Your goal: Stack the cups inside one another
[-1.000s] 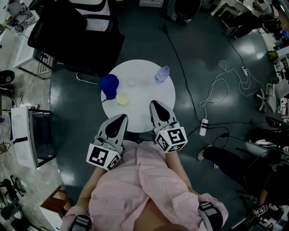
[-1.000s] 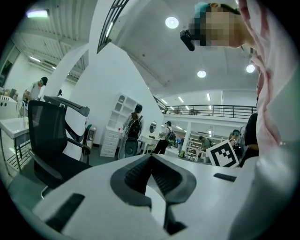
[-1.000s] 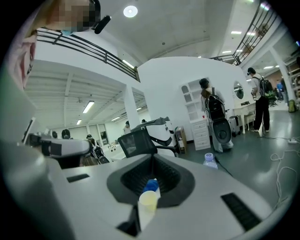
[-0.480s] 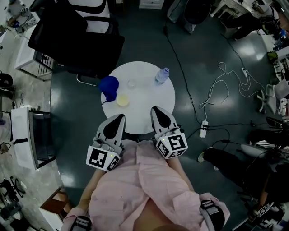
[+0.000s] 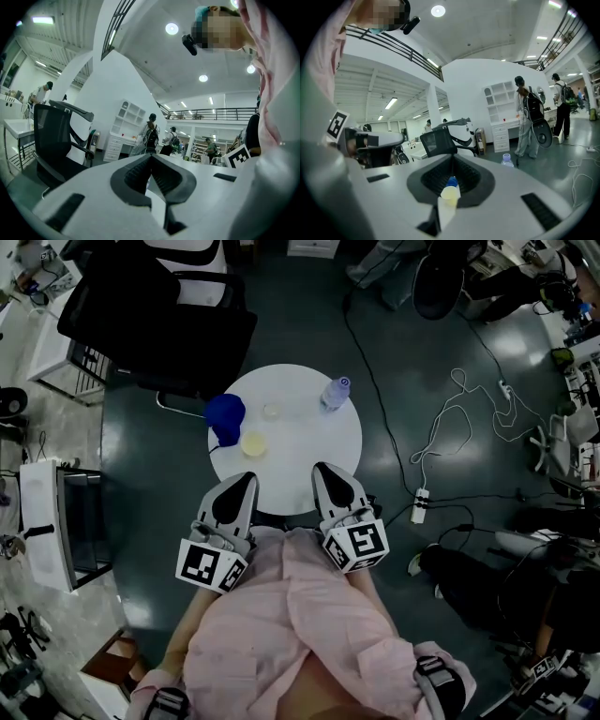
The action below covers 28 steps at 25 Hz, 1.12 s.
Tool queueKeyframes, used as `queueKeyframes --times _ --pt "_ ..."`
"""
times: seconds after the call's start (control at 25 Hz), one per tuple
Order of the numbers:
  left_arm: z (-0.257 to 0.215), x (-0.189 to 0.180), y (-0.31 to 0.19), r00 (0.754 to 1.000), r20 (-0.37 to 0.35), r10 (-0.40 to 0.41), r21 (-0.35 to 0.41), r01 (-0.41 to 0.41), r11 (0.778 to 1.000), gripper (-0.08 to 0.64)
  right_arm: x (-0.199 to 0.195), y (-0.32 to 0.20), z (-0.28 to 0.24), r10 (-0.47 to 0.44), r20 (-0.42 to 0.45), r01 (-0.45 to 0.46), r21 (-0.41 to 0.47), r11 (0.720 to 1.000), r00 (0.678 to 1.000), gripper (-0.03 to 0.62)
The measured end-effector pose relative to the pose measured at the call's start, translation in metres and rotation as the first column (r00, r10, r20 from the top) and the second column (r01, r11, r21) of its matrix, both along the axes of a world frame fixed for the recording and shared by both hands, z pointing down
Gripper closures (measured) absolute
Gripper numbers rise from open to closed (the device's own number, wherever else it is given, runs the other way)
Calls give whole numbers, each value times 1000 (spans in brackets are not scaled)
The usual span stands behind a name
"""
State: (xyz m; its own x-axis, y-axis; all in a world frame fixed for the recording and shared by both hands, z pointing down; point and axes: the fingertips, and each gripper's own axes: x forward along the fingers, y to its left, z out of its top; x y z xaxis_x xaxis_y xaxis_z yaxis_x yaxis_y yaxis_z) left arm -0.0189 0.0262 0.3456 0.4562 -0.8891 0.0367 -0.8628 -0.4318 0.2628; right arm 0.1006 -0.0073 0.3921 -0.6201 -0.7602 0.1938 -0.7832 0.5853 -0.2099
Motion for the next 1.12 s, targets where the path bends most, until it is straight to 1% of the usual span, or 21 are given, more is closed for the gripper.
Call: queueKeyframes --times 0.6,1.12 --pt "-3 0 12 1000 -1 14 16 -14 1000 541 -1 12 -4 9 -7 -9 12 1000 1000 557" --pt "-2 -6 16 1000 -20 -13 18 13 1000 541 -6 14 -1 -17 -24 17 8 1000 1000 557"
